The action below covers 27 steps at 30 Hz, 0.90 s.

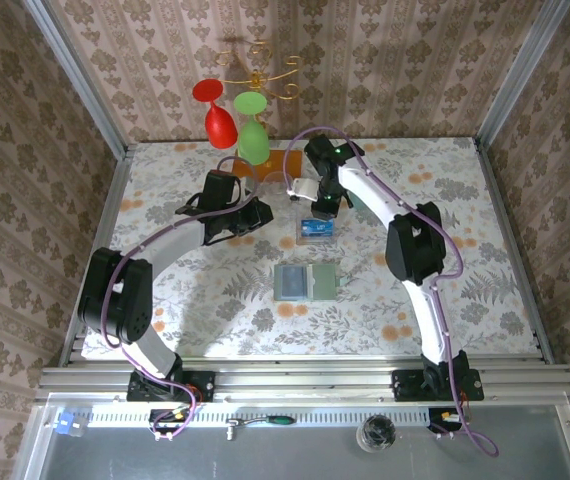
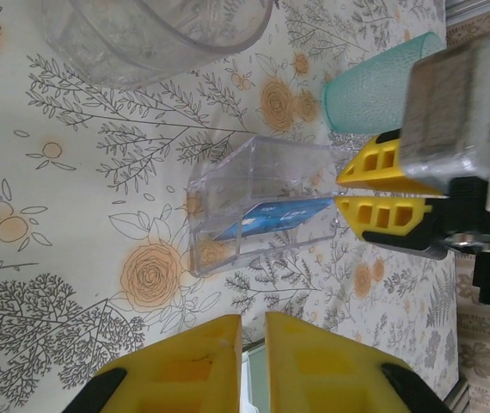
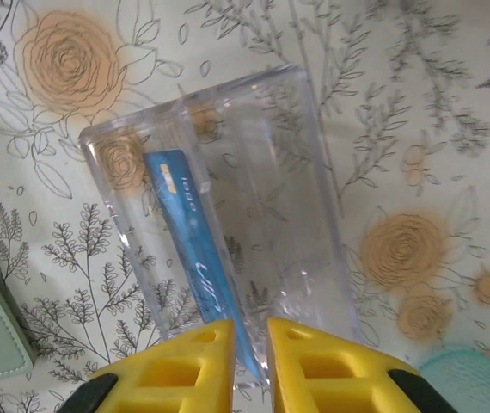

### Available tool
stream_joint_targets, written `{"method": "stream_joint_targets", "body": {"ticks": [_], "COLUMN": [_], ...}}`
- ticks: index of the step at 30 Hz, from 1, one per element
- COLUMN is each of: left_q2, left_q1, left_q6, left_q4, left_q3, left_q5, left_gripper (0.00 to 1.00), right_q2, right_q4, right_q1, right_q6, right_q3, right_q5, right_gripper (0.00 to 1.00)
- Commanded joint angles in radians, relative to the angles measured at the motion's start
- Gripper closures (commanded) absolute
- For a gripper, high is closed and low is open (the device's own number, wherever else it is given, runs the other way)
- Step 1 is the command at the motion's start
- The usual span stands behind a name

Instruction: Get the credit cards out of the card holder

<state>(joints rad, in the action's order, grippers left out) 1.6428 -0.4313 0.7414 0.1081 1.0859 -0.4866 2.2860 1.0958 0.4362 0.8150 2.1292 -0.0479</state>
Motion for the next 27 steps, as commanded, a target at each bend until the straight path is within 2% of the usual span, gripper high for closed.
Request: {"method": "stream_joint_targets", "body": {"ticks": [1,10,14,27], "left_q2": [0.011,0.017,0.015,0.023], "left_q1": [-0.006,-0.008,-0.017,-0.033], "left_q6": [0.013,0.039,0.045,0.062], "left_q4": [-0.031,-0.07,-0.078,-0.105], "left_q3": [-0.02,-0.045,-0.051,-0.063], "left_q5": [-0.029,-0.043,-0.052,-0.052], "left_gripper": [0.85,0.85,0.85,0.85], "right_q2": [-0.071,-0.12,-0.13,-0.202], "right_q4": [-0.102,-0.281,-0.332,-0.399], "right_q1": [0.001,0.03,0.038,0.049], "right_q6": [-0.031,-0.053,-0.06,-0.104], "right_q3": [-0.07,-0.25,-0.303,-0.345], "right_q5": [0.04,0.116,0.113,0.147], "right_gripper": [0.85,0.85,0.85,0.83]}}
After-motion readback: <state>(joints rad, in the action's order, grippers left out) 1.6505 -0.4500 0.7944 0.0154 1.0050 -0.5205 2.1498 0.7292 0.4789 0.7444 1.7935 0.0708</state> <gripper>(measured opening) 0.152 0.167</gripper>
